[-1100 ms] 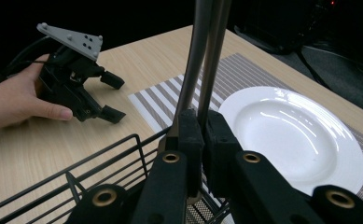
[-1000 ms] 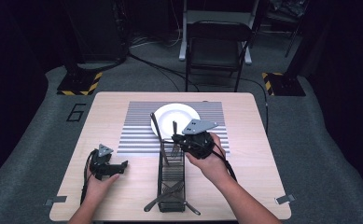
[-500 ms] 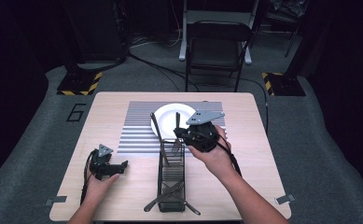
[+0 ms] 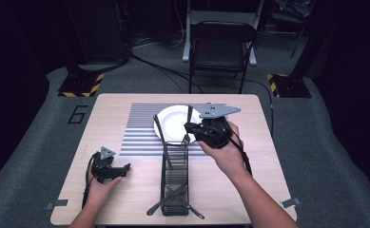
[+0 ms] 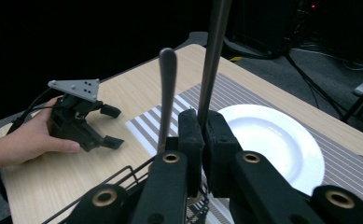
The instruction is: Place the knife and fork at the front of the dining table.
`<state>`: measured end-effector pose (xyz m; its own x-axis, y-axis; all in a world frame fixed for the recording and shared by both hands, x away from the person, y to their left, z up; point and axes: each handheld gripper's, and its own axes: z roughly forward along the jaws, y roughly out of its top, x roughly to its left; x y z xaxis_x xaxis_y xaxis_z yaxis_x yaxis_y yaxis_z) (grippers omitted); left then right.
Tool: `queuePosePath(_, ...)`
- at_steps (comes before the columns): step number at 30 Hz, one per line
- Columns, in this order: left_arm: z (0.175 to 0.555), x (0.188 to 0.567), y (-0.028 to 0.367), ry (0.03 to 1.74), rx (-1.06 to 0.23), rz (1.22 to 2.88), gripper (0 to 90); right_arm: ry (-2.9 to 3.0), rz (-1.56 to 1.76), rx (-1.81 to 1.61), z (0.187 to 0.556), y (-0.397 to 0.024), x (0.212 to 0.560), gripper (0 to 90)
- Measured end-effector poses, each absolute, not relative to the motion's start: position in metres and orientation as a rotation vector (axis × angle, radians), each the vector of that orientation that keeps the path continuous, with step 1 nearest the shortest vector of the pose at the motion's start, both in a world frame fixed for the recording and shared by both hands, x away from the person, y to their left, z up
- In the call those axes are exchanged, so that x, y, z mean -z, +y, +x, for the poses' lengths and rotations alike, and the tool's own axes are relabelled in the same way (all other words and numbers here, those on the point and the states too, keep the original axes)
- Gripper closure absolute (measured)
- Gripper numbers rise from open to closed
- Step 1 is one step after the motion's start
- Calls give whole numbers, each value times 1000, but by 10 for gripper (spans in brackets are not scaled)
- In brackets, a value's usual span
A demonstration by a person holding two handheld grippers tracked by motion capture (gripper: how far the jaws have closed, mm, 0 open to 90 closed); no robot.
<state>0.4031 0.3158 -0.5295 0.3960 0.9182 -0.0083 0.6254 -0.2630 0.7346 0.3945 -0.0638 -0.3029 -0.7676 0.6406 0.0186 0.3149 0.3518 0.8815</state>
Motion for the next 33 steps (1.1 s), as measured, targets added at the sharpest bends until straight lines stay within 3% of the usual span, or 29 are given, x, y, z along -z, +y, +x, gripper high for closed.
queuePosePath(12,403,530,316,1314,-567,1992,96,2202,929,-1368,410,-91,310,867)
queuePosePath(33,403,529,316,1316,-566,1993,96,2130,1139,-1258,446,-122,381,867)
